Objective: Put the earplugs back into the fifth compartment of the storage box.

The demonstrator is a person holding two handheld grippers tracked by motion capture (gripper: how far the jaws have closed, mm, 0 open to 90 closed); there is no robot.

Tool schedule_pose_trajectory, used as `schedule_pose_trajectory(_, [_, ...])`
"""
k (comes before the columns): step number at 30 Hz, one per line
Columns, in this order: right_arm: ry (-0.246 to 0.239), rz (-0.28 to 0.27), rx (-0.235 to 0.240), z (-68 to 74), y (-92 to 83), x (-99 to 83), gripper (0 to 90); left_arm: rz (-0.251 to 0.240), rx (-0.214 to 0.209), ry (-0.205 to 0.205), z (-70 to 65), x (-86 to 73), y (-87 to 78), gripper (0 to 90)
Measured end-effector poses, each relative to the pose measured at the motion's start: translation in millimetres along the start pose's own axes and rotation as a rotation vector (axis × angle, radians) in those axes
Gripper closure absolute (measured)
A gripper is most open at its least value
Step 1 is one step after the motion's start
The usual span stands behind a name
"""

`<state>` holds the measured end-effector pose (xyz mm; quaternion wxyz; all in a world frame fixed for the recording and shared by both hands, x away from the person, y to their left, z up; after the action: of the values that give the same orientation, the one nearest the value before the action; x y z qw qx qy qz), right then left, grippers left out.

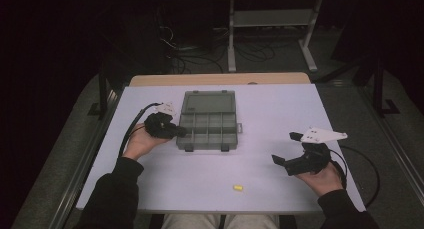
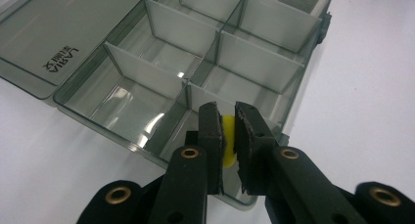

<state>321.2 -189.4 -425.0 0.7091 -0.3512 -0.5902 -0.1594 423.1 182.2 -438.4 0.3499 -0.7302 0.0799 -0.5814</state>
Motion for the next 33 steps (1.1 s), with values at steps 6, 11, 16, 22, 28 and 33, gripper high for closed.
schedule_pose_trajectory(6, [-0.002,0.002,0.000,0.0,0.4,-0.2,0.0,-0.030,0.038,-0.003,0.7,3.3,-3.3,71.6])
schedule_pose_trajectory(11, [-0.001,-0.005,0.003,0.0,-0.2,0.8,0.0,-0.057,0.060,-0.014,-1.1,7.0,-9.4,55.8])
schedule_pose_trajectory(16, [-0.001,-0.009,0.006,-0.2,-0.5,1.6,0.0,-0.063,0.065,-0.003,-7.3,12.4,-14.3,45.2])
schedule_pose_trajectory(22, [-0.005,-0.012,0.011,0.8,-1.2,2.9,0.0,-0.110,0.029,-0.013,-19.8,24.4,-19.4,35.5])
schedule_pose_trajectory(28, [-0.008,-0.016,0.012,1.2,-1.3,3.8,0.0,-0.117,0.022,0.039,-36.2,34.5,-16.8,25.3])
schedule_pose_trajectory(33, [-0.007,-0.013,0.012,1.2,-1.3,3.5,0.0,-0.116,-0.007,0.057,-51.1,41.7,-10.4,15.6])
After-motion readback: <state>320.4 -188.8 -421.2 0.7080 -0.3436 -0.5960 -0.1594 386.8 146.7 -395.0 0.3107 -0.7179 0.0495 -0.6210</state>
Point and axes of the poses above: each handheld gripper's, and its own axes: y roughly forward along the jaws, x roughly out of its top, z roughly to its left, the point moved 6 cm from there along y, roughly forward along the jaws, and after that the axes turned 11 degrees about -z, right-handed, at the moved point
